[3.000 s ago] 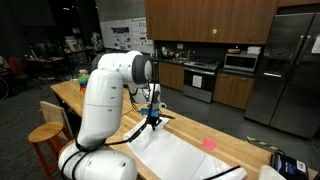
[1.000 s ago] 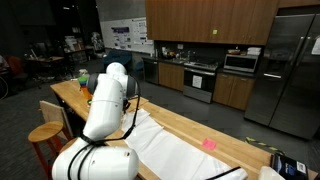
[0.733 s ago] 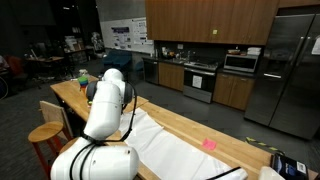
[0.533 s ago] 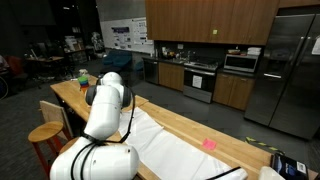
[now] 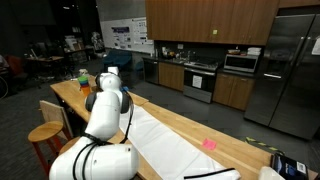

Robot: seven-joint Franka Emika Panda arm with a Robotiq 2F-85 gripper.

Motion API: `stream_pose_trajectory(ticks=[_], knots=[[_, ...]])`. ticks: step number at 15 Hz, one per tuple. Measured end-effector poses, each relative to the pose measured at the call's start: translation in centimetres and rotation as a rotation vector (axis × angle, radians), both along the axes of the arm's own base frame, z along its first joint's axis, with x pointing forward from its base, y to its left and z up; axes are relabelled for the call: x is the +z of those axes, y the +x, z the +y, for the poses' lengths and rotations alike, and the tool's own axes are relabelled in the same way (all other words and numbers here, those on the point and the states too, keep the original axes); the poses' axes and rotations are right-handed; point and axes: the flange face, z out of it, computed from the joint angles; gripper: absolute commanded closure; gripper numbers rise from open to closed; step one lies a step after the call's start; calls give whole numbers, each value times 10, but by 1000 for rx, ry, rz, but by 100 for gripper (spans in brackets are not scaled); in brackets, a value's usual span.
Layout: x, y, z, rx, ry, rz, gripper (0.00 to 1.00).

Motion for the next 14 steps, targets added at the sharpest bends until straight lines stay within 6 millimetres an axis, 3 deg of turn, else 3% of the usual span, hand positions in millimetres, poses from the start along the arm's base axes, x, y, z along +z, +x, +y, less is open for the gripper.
stream_pose_trajectory(ticks=[3,5,6,9,14], knots=[[16,4,1,1,40,-9,75],[15,4,1,2,41,-8,74],[13,3,2,3,39,-7,49],[8,5,-1,-4,31,-5,39],[-16,56,-56,-246,34,-36,6]])
